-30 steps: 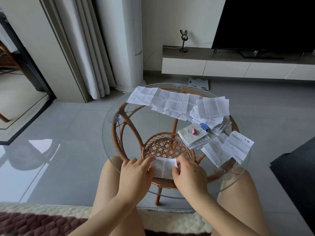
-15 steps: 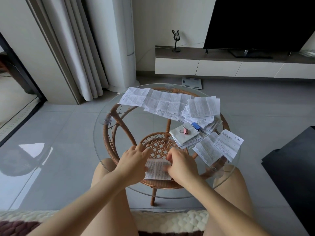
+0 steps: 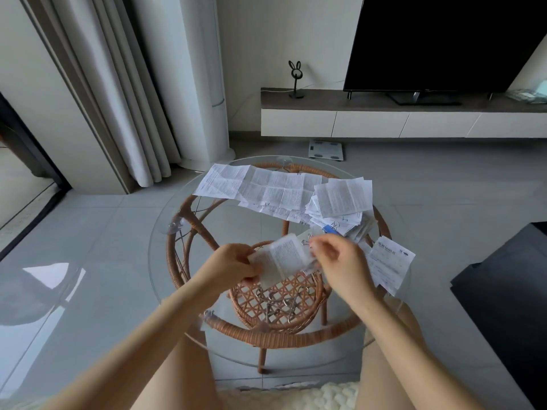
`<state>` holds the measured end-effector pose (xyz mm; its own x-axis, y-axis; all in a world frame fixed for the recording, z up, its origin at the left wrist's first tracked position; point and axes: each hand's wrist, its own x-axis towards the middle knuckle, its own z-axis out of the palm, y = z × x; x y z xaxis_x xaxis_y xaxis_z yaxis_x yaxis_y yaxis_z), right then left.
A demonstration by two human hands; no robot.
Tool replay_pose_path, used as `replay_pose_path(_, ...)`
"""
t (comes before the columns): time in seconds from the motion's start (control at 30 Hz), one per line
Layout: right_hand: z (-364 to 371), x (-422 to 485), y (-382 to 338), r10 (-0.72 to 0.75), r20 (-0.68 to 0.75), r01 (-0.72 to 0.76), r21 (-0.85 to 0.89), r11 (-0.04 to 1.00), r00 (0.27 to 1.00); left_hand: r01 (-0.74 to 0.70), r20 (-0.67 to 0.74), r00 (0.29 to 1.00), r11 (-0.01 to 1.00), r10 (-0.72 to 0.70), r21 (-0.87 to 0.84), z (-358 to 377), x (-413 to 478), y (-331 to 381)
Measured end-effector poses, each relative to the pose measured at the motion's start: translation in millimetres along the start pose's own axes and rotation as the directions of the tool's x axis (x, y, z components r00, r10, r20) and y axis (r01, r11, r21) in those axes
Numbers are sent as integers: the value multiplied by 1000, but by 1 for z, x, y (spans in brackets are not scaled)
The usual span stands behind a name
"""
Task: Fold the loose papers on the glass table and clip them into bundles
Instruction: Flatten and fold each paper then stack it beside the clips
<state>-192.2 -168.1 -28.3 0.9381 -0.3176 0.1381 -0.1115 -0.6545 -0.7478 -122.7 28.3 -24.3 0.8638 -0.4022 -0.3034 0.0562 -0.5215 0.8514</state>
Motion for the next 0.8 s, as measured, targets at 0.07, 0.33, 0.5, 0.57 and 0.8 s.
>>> replay_pose_path(0.07, -7, 21, 8, -9, -86, -1, -123, 992, 996, 95, -27, 994, 939, -110, -331, 2, 7, 9)
replay_pose_path(0.33, 6, 58, 26, -4, 103, 45, -398, 916, 995, 129, -158, 958, 852, -239, -508, 39, 39, 42)
replay_pose_path(0.5, 9, 54, 23, -49, 103, 90, -456, 886, 994, 171, -253, 941, 959, -227, -224, 60, 58, 34)
replay_pose_path(0.57, 11, 50, 22, -77, 68, 99, -453, 886, 995, 178, -267, 940, 974, -211, -142, 66, 58, 30)
replay_pose_path(0.8, 1, 49, 15, -51, -218, -32, -362, 932, 975, 176, -387, 916, 974, -108, 144, 74, 67, 24)
